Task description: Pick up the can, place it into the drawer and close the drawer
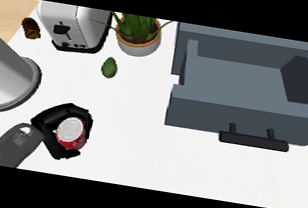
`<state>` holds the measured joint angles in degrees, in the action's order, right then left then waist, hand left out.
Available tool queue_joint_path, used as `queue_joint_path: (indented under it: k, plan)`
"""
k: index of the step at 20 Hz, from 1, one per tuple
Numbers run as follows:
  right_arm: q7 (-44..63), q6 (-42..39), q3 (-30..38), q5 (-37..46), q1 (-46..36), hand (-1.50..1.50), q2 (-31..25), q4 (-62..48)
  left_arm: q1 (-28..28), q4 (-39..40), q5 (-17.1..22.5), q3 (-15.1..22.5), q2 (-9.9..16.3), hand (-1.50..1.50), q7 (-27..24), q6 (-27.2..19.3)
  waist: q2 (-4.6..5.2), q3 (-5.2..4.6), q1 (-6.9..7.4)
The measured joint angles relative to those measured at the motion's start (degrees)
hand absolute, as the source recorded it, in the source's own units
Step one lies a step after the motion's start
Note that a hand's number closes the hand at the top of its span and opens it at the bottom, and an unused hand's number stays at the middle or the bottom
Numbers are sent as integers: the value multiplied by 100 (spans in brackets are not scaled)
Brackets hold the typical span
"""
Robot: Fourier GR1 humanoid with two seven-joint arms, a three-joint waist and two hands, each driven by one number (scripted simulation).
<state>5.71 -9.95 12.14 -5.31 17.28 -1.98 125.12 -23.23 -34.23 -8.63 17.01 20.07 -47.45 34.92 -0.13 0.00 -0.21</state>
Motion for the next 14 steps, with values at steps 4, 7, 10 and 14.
queue_joint_path:
  k: [4, 7, 10, 14]
  plan:
    - [-77, -23, 100, -59, -46, -150, -26, -103, 34, -308, 494, -223, -114, 150, 467, 14, -5, 4, 30]
    - [-95, 3, 149, -61, 25, -150, 2, -78, 76, -238, 1113, -951, -337, 150, 854, -776, -23, 8, 109]
    - [-59, 27, 156, -71, 46, -150, 24, -36, 48, -195, 1654, -1692, -533, 150, 1093, -1702, -31, 10, 170]
    - [121, 45, 179, -122, 96, -150, 6, 226, -26, -860, 1998, -2049, -836, 150, 1758, -2674, -48, 14, 149]
